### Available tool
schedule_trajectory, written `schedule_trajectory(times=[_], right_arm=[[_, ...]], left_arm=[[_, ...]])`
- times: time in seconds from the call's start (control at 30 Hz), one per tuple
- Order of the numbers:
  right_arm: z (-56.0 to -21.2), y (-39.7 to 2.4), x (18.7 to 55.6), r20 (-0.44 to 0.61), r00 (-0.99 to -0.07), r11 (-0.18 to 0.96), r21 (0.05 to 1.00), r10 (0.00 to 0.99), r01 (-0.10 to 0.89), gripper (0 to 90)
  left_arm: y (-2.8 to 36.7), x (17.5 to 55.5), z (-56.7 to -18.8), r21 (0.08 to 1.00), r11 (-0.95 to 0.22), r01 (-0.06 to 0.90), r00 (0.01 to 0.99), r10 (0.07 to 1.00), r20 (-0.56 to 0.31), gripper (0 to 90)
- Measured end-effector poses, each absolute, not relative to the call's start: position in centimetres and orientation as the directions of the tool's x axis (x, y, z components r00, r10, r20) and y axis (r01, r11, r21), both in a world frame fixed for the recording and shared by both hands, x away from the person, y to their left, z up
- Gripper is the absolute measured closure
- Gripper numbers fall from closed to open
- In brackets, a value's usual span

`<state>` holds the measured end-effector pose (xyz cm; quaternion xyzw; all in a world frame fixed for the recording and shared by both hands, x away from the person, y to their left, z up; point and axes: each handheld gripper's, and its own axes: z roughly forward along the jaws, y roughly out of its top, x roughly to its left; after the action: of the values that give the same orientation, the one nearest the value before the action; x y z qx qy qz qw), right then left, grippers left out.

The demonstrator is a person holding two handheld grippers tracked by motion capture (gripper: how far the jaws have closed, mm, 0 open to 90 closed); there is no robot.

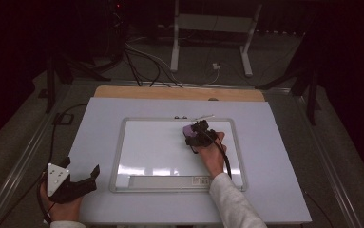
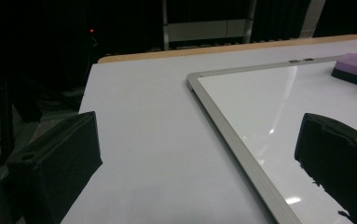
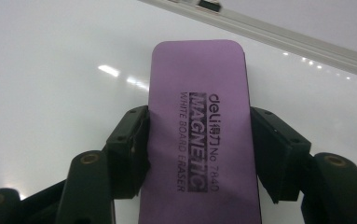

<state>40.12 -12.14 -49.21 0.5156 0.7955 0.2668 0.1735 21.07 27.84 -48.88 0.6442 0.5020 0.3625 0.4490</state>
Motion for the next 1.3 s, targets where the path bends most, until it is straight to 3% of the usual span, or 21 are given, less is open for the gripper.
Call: schedule_trajectory(times=[0.73,1.3], right_arm=[[-48.6,-17.5,40.2,0.023,-0.296,0.216,0.629,0.955,0.747,41.4],[-48.8,-19.0,39.9,0.023,-0.273,0.201,0.617,0.962,0.761,41.3]], left_arm=[[27.7,21.2,-48.8,0.941,-0.098,0.323,0.239,0.971,0.019,1.1],[27.6,21.2,-48.9,0.940,-0.096,0.326,0.239,0.971,0.016,1.1]])
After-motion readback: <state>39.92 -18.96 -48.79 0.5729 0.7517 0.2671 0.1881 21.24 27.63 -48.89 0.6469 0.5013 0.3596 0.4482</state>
